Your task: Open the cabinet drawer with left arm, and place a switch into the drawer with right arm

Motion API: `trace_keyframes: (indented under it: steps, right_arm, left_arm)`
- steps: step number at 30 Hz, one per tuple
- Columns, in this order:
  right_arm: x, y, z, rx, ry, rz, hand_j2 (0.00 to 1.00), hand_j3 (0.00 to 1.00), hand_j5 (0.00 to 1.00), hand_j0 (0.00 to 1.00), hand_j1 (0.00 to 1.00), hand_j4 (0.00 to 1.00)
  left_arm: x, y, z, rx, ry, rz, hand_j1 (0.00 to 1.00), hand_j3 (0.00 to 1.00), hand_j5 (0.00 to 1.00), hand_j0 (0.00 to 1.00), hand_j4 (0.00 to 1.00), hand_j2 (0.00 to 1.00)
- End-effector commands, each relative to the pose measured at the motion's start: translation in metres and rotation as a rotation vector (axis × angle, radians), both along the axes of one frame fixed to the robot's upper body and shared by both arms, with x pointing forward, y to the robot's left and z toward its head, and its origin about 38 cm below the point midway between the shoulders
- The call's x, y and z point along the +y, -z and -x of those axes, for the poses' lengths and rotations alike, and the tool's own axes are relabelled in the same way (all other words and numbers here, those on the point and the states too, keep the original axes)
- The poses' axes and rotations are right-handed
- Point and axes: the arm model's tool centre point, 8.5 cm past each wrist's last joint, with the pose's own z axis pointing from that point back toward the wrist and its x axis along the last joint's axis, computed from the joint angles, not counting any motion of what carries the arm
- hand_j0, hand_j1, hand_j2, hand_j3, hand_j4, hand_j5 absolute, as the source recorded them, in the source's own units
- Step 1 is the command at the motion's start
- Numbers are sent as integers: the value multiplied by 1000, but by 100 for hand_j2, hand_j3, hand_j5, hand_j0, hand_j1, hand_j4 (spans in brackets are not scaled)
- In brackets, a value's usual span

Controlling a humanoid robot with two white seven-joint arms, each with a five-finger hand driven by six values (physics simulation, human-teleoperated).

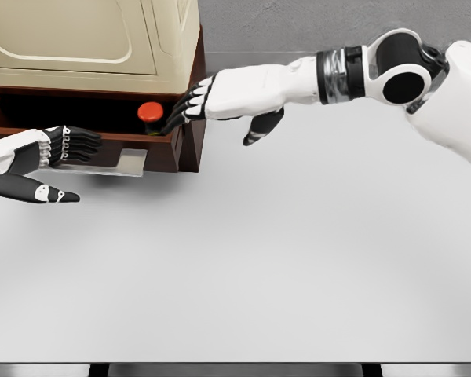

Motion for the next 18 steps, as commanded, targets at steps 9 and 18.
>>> trace_keyframes:
  steps: [9,18]
  right_arm:
    - [-174,31,5,106,357,-9,100,100,100,100,100,100]
    - [-196,41,-2,133,430,-9,100,100,100,100,100,100]
  left_arm:
    - [7,15,1,-32,21,-145,85,85,85,85,85,85]
    - [4,-7,-5,-98,42,-125,86,86,86,86,86,86]
